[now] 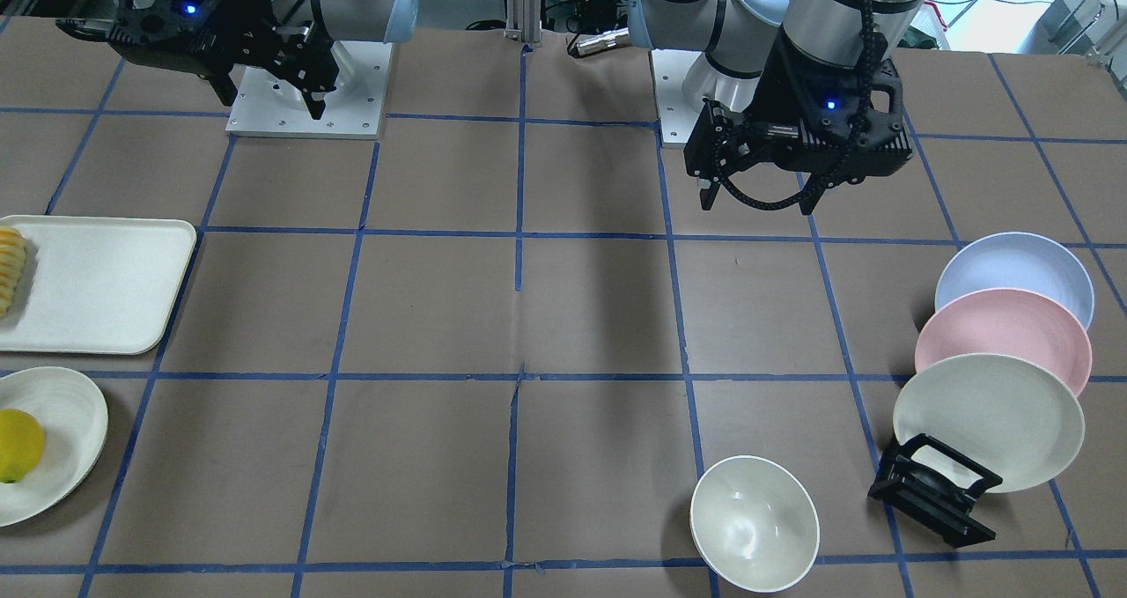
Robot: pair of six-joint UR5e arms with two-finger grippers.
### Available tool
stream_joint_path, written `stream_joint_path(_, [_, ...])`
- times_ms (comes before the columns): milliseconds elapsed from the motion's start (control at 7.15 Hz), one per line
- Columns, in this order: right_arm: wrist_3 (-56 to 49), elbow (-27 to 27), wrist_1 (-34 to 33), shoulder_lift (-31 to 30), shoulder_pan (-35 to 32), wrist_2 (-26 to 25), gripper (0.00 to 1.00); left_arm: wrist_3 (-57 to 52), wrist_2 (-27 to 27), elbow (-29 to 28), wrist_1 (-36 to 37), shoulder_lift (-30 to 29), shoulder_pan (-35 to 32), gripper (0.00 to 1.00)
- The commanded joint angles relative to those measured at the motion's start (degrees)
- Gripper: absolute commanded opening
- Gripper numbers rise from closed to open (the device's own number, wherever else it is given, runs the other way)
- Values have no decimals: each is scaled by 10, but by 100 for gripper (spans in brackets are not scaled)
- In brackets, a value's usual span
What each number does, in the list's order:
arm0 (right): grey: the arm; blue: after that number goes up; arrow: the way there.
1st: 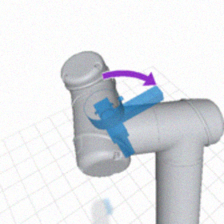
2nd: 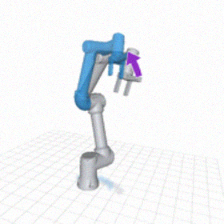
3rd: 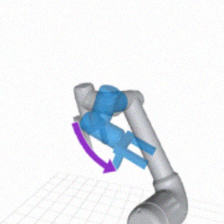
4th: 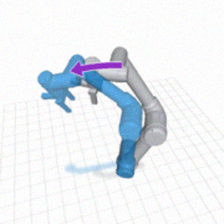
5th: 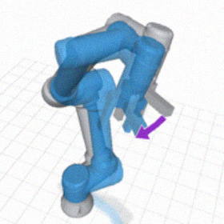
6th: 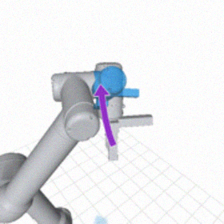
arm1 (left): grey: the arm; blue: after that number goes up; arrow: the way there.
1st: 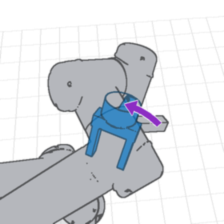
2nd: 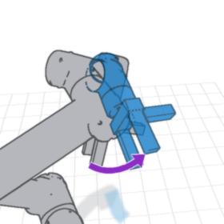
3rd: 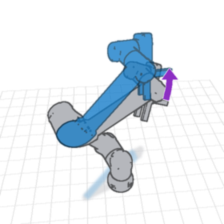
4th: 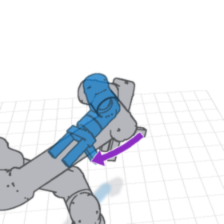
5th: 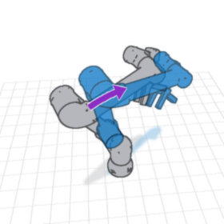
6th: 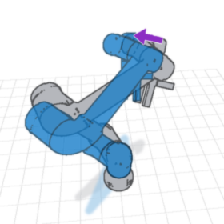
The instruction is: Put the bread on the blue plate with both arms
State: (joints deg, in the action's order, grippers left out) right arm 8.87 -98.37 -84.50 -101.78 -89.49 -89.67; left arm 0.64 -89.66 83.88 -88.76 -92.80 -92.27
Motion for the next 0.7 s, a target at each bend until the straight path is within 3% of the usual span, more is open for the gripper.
stream_joint_path(0, [0, 0, 0, 0, 1, 2, 100, 0, -1, 0, 0, 3, 2, 100])
stream_joint_path(280, [0, -1, 6, 2, 5, -2, 100, 0, -5, 0, 0, 6, 3, 100])
stream_joint_path(559, [-6, 1, 5, 1, 51, 2, 100, 0, -5, -7, -4, 17, 47, 100])
